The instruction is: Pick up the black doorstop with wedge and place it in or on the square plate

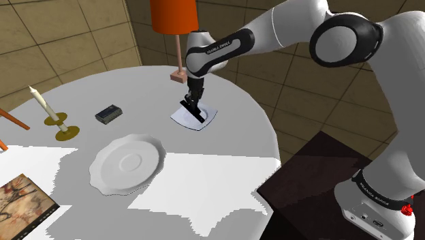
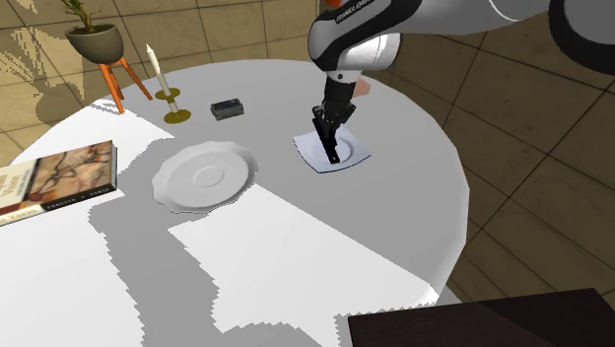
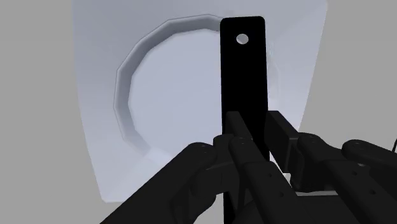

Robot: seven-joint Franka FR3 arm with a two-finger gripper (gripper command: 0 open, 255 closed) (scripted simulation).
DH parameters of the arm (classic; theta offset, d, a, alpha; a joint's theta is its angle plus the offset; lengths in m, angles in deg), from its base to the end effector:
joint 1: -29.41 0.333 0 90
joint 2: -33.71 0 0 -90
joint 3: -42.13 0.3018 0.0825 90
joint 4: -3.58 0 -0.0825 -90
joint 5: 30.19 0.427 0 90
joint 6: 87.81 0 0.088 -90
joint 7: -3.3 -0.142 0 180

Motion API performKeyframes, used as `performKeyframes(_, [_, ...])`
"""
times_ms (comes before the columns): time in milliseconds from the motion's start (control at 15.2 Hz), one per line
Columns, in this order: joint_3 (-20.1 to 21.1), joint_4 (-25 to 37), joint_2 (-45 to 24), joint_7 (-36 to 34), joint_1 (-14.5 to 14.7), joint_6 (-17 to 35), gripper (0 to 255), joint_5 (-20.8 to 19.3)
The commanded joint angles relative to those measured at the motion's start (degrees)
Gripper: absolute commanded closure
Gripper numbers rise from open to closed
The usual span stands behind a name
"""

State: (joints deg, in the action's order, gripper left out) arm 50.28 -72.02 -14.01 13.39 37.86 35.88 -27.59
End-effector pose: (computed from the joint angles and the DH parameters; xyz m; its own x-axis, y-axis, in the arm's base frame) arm 0.7431 0.2053 0.1731 0.9237 0.3816 0.0332 0.3823 -0.9135 -0.1389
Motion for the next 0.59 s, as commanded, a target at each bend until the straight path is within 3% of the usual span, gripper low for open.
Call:
performKeyframes(0, [-0.38, 6.5, -3.94, 1.24, -0.77, -2.76, 255, -0.2])
performKeyframes(528, [-0.54, 6.86, -7.74, 1.64, -0.61, 0.65, 255, -0.31])
